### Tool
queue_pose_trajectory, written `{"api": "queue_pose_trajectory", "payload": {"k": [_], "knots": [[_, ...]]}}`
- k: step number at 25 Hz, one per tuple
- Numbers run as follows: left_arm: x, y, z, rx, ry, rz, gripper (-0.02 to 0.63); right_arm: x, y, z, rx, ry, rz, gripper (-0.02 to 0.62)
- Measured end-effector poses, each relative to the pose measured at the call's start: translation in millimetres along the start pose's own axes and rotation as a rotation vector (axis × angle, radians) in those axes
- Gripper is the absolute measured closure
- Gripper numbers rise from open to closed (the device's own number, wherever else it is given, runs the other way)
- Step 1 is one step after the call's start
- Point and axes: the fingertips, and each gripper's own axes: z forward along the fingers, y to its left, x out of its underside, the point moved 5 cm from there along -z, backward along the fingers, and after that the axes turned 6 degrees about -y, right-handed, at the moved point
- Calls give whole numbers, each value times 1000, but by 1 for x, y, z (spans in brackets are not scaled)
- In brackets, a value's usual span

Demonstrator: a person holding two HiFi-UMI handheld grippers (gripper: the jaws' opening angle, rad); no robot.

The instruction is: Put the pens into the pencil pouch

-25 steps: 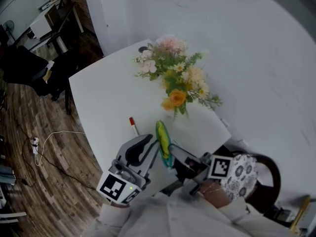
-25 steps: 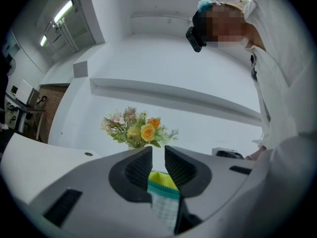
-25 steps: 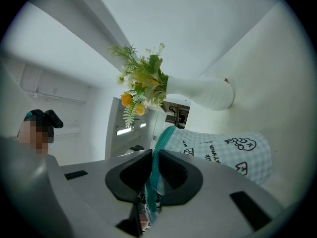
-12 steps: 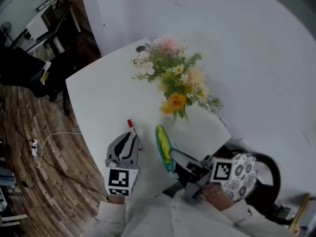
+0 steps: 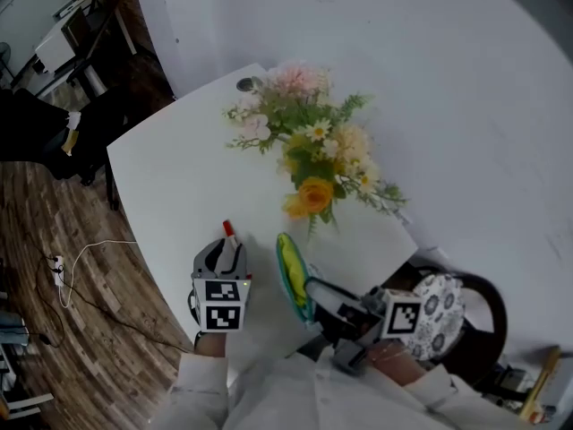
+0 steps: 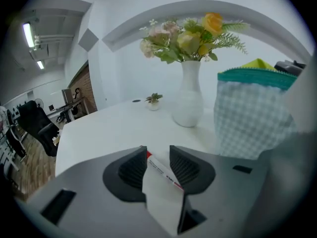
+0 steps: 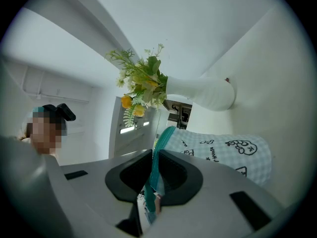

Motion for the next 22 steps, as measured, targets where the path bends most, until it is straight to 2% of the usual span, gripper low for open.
{"api": "queue_pose_trajectory", "payload": {"k": [11, 16, 22], "knots": [[3, 21, 34, -22, 75, -60, 483, -7, -5, 3, -16, 5, 8, 551], [14, 25, 48, -33, 144, -85, 483, -7, -5, 7, -26, 28, -3, 551], [11, 30, 50, -71, 155, -101, 483, -6, -5, 8, -26, 57, -18, 551]]}}
